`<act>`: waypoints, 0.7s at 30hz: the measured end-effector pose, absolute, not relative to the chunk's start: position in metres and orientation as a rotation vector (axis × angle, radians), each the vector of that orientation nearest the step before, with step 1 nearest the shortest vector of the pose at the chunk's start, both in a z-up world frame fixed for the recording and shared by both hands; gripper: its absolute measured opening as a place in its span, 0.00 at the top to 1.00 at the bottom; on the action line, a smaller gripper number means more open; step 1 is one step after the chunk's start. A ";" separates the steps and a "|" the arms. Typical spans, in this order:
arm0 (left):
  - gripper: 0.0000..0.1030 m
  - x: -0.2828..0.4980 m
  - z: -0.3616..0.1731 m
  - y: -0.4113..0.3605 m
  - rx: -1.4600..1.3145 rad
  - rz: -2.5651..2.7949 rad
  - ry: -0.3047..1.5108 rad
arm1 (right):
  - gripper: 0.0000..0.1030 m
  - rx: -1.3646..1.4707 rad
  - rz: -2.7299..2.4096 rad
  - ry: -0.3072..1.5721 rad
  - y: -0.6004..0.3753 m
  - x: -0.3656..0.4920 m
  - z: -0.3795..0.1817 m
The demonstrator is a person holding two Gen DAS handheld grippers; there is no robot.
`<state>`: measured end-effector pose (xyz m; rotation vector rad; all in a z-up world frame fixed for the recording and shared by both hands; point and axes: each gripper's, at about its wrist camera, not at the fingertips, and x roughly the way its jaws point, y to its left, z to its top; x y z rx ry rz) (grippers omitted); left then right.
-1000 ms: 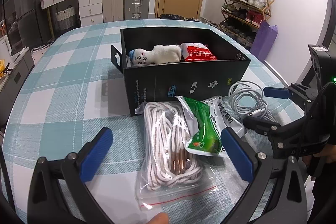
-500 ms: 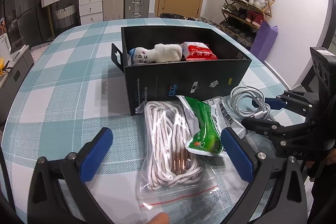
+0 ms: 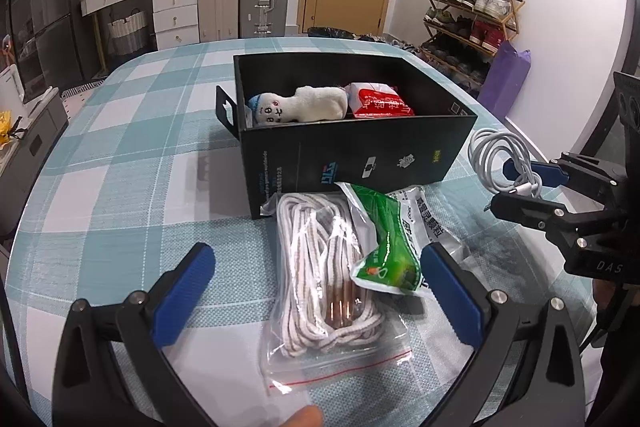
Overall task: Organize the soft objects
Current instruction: 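Grasp the coiled white cable with the right gripper while the left grasps the green packet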
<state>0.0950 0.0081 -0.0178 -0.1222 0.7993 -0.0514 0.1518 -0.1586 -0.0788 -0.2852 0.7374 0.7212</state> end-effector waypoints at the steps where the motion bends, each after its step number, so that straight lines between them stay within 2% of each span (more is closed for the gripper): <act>1: 0.00 0.095 -0.018 0.007 -0.122 -0.052 0.801 | 0.51 -0.284 0.720 0.735 -0.159 0.152 -0.078; 11: 0.00 0.099 -0.011 -0.027 0.010 -0.068 0.784 | 0.51 -0.273 0.720 0.724 -0.163 0.151 -0.074; 14: 0.04 0.101 -0.012 -0.038 0.059 -0.073 0.787 | 0.51 -0.272 0.718 0.722 -0.165 0.150 -0.074; 17: 0.15 0.104 -0.014 -0.042 0.073 -0.091 0.802 | 0.51 -0.269 0.717 0.722 -0.166 0.151 -0.073; 19: 0.28 0.105 -0.015 -0.043 0.072 -0.102 0.812 | 0.51 -0.268 0.716 0.722 -0.166 0.151 -0.072; 21: 0.35 0.107 -0.016 -0.042 0.062 -0.111 0.819 | 0.51 -0.268 0.715 0.722 -0.166 0.151 -0.072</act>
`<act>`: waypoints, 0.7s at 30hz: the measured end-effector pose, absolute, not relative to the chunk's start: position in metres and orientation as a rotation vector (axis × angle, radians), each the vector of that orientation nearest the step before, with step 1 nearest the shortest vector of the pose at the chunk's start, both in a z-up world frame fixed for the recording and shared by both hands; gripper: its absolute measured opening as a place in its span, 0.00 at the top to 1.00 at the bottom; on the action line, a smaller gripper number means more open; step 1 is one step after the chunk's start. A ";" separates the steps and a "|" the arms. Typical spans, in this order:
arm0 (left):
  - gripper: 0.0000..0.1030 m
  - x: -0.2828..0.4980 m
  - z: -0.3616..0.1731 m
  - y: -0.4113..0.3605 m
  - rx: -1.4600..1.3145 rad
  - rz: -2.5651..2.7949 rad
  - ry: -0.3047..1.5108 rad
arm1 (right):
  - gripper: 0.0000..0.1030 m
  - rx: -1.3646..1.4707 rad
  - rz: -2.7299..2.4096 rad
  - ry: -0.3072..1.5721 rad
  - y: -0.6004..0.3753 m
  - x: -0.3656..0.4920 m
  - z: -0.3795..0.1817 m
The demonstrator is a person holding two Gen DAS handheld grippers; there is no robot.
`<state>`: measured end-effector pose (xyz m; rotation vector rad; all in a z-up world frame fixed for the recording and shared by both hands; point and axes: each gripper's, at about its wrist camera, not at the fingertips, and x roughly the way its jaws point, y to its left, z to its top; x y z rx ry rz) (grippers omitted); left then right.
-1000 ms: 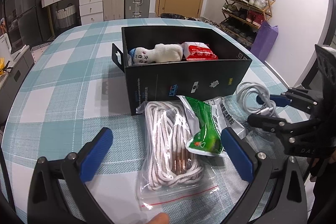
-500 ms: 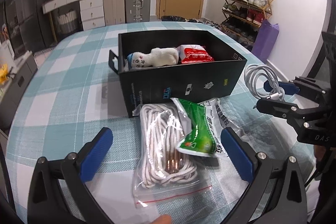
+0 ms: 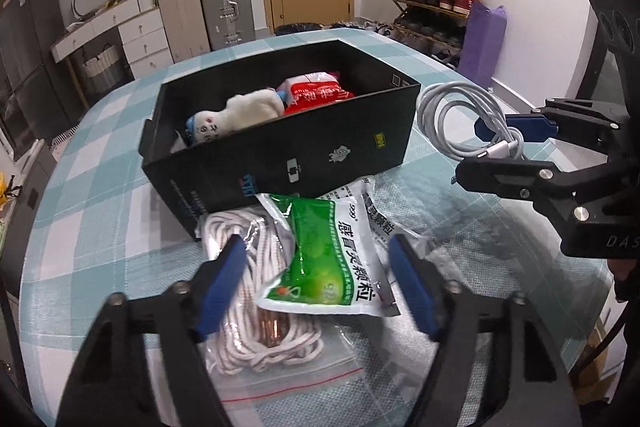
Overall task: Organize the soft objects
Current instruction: 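Grasp the coiled white cable with the right gripper while the left grasps the green packet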
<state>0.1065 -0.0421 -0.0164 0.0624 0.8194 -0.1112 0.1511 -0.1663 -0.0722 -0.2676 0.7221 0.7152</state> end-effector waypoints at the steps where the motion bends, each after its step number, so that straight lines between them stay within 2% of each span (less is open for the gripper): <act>1: 0.38 0.107 -0.017 -0.042 0.063 -0.110 0.821 | 0.51 -0.267 0.715 0.722 -0.167 0.151 -0.072; 2: 0.40 0.106 -0.017 -0.042 0.064 -0.112 0.820 | 0.51 -0.267 0.715 0.722 -0.166 0.151 -0.072; 4: 0.53 0.105 -0.017 -0.042 0.071 -0.120 0.816 | 0.51 -0.266 0.715 0.723 -0.167 0.151 -0.072; 6: 0.59 0.103 -0.017 -0.043 0.086 -0.127 0.809 | 0.51 -0.267 0.713 0.723 -0.167 0.151 -0.073; 7: 0.67 0.103 -0.017 -0.044 0.086 -0.135 0.805 | 0.51 -0.266 0.713 0.723 -0.167 0.151 -0.073; 9: 0.72 0.101 -0.016 -0.044 0.080 -0.152 0.793 | 0.51 -0.267 0.713 0.723 -0.167 0.152 -0.073; 15: 0.83 0.097 -0.012 -0.039 0.042 -0.177 0.780 | 0.51 -0.262 0.710 0.720 -0.170 0.153 -0.073; 21: 0.86 0.094 -0.008 -0.034 0.016 -0.186 0.772 | 0.51 -0.256 0.706 0.709 -0.172 0.152 -0.071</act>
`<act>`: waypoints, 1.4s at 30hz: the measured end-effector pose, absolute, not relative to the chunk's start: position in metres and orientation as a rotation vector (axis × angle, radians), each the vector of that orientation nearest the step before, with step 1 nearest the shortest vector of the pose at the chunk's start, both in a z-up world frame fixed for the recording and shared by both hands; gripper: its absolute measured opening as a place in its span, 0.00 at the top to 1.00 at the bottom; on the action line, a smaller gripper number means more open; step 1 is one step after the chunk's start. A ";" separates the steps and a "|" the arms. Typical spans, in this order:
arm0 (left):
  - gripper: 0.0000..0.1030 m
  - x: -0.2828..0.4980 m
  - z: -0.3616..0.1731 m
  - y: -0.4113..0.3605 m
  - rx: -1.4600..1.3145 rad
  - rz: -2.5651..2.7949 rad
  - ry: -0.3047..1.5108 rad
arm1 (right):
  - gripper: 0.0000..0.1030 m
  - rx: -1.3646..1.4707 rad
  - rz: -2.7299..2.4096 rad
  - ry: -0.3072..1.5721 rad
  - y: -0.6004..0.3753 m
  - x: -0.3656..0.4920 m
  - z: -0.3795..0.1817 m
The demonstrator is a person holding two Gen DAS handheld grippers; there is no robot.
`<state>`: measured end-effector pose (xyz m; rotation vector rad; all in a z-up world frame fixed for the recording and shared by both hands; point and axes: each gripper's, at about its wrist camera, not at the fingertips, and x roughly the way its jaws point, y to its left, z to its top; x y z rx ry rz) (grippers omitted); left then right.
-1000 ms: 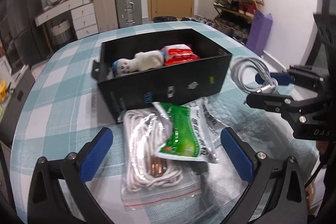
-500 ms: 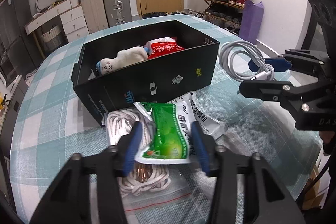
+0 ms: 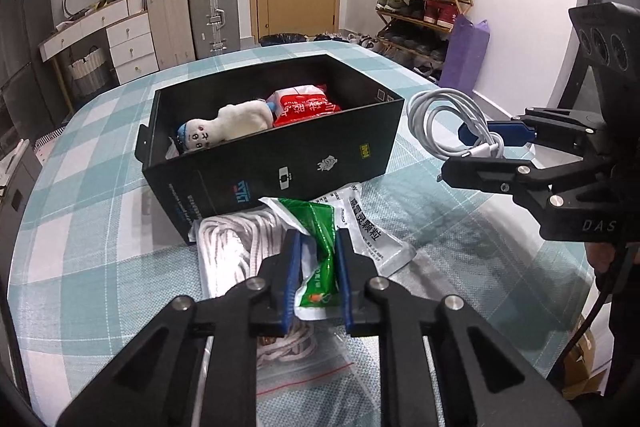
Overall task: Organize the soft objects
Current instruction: 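Grasp the coiled white cable with the right gripper while the left grasps the green packet, then carry the white cable and green packet over the black box with both grippers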
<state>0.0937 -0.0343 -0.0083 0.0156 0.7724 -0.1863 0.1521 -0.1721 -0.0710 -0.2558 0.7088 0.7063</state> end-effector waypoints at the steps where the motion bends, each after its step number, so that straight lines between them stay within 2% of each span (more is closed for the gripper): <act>1: 0.86 0.093 -0.007 -0.034 0.011 -0.188 0.771 | 0.51 -0.255 0.706 0.705 -0.173 0.152 -0.070; 24: 0.87 0.083 0.024 -0.015 -0.069 -0.171 0.676 | 0.51 -0.226 0.728 0.632 -0.170 0.139 -0.051; 42: 0.87 0.106 0.062 0.017 -0.115 -0.126 0.590 | 0.51 -0.177 0.762 0.566 -0.144 0.151 -0.020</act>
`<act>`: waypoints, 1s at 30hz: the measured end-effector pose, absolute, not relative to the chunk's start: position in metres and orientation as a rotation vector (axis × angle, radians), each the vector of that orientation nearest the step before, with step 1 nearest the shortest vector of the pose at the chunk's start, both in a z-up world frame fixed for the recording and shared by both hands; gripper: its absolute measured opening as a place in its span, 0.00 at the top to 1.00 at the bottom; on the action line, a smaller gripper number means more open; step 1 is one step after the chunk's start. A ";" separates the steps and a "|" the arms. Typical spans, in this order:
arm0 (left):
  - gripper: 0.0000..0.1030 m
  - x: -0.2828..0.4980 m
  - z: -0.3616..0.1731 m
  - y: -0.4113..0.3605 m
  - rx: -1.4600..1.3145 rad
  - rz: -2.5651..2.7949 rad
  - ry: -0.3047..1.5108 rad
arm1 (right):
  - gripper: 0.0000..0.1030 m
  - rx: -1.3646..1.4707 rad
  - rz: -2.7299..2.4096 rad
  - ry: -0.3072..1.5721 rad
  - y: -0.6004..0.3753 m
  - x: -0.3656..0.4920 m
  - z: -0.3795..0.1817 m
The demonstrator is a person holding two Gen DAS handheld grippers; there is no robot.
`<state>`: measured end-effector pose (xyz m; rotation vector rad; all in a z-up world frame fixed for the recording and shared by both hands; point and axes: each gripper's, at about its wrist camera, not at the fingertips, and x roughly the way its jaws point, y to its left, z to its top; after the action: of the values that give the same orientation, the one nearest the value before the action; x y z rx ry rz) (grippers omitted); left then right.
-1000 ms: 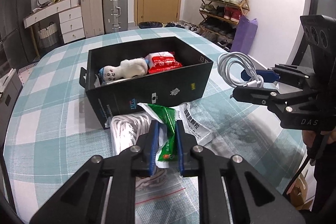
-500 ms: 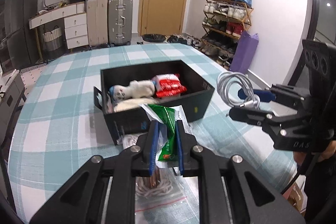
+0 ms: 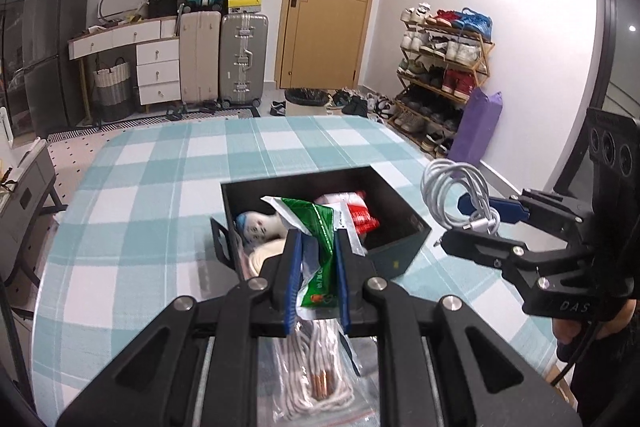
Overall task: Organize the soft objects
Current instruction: 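Carry the white cable and green packet over the black box with both grippers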
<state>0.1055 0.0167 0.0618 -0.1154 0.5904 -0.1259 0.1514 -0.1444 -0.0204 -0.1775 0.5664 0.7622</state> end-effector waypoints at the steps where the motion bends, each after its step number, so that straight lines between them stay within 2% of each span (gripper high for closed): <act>1: 0.87 0.107 0.063 0.018 -0.116 -0.126 0.586 | 0.51 -0.176 0.763 0.562 -0.143 0.153 -0.019; 30: 0.87 0.173 0.045 0.042 -0.134 -0.092 0.624 | 0.51 -0.139 0.777 0.559 -0.094 0.221 -0.020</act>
<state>0.1730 0.0421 0.0450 -0.1341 0.6236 -0.0920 0.2210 -0.0940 -0.0201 -0.1388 0.5593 0.7770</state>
